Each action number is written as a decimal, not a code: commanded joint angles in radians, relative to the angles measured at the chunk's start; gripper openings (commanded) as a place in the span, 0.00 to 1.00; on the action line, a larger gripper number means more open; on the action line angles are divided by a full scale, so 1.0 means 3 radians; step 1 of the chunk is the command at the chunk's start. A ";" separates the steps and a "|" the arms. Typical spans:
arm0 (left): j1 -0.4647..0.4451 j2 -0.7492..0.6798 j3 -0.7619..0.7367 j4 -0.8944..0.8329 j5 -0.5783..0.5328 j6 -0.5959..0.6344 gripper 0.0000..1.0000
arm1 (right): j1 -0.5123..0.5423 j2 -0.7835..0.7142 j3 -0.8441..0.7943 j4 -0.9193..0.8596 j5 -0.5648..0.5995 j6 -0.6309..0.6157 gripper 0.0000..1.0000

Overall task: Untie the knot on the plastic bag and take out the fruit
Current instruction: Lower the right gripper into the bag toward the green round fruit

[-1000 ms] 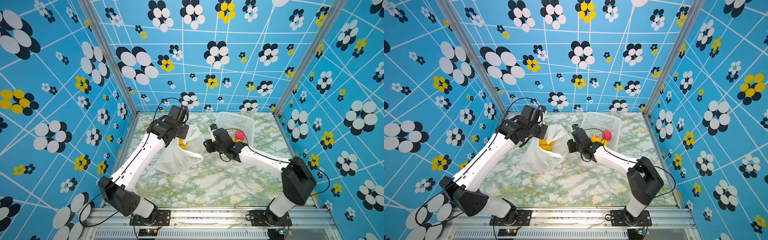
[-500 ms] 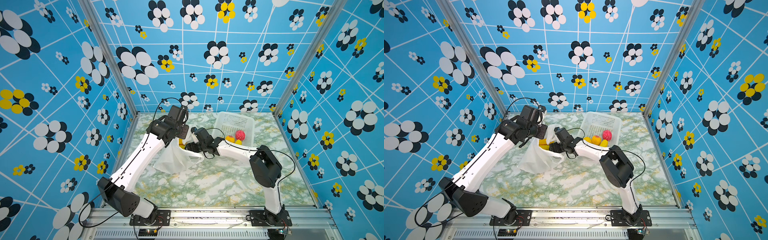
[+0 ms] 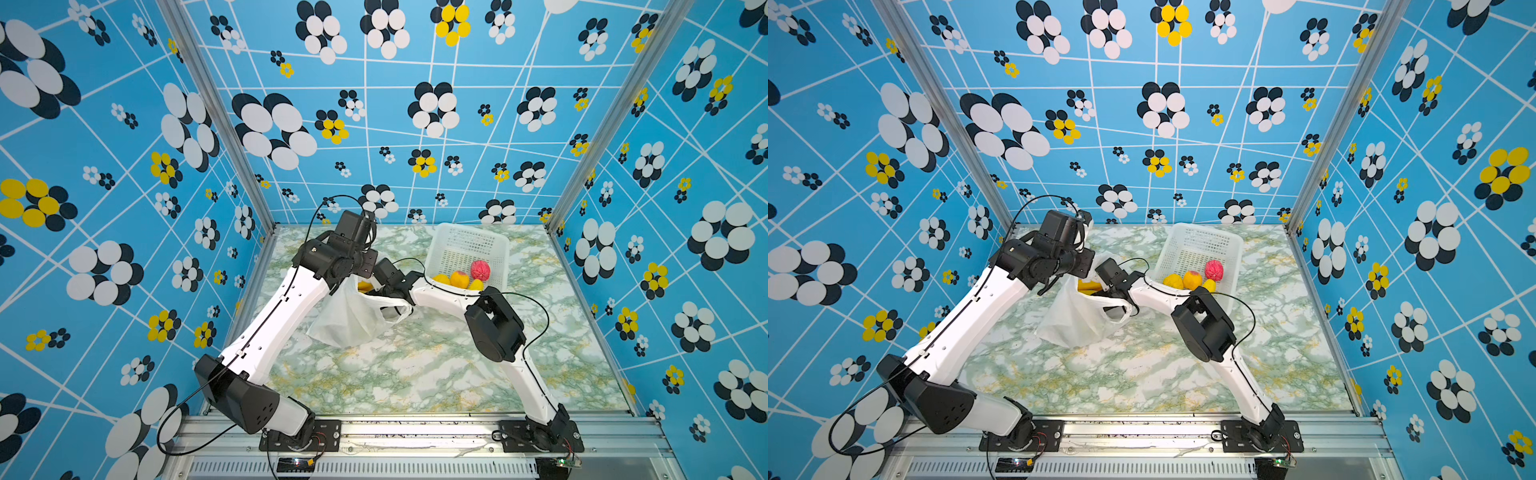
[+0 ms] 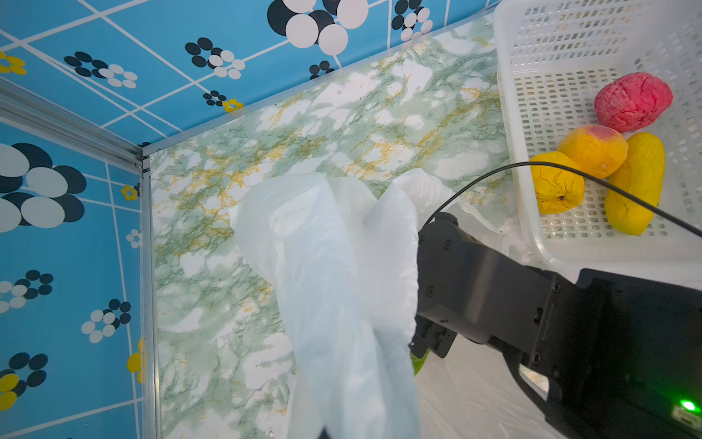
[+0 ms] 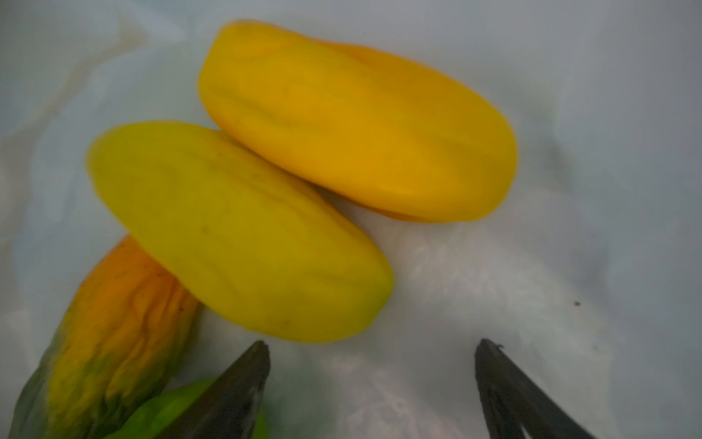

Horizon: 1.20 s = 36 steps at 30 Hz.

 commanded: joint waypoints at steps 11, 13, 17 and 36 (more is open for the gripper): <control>-0.0022 -0.0091 -0.0010 0.0033 0.0024 0.0037 0.00 | 0.0018 -0.0248 -0.0200 -0.0076 -0.0012 0.0173 0.57; -0.0022 -0.0086 -0.0007 0.0027 0.0024 0.0037 0.00 | 0.0018 -0.0436 -0.0365 0.0061 -0.0100 0.0177 0.65; -0.0025 -0.0091 -0.0010 0.0031 0.0014 0.0037 0.00 | 0.0017 -0.0852 -0.0733 0.0373 -0.0286 0.0180 0.75; -0.0030 -0.0101 -0.0010 0.0024 0.0021 0.0032 0.00 | 0.0330 -0.0522 -0.0646 0.0156 -0.0091 0.0218 0.85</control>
